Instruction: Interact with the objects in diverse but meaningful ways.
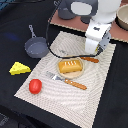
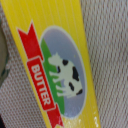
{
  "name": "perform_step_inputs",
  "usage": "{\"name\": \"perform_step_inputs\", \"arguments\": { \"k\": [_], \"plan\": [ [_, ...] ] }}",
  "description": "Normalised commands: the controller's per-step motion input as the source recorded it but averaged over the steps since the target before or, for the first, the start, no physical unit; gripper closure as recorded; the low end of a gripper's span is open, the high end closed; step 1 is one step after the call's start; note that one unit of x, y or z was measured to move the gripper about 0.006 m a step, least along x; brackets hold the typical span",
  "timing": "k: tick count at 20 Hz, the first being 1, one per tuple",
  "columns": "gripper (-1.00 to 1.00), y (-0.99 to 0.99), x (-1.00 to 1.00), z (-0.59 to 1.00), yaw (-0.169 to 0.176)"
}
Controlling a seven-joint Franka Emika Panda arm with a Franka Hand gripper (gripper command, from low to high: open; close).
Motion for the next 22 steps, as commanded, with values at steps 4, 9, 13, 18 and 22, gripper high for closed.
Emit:
{"name": "perform_step_inputs", "arguments": {
  "k": [4,9,13,18,22],
  "plan": [
    [1.0,0.19,0.33,-0.08,0.023],
    [1.0,0.21,0.36,-0.15,0.027],
    [1.0,0.27,0.42,-0.3,0.041],
    [1.0,0.26,0.36,-0.54,0.047],
    [1.0,0.12,0.06,-0.68,0.046]
  ]
}}
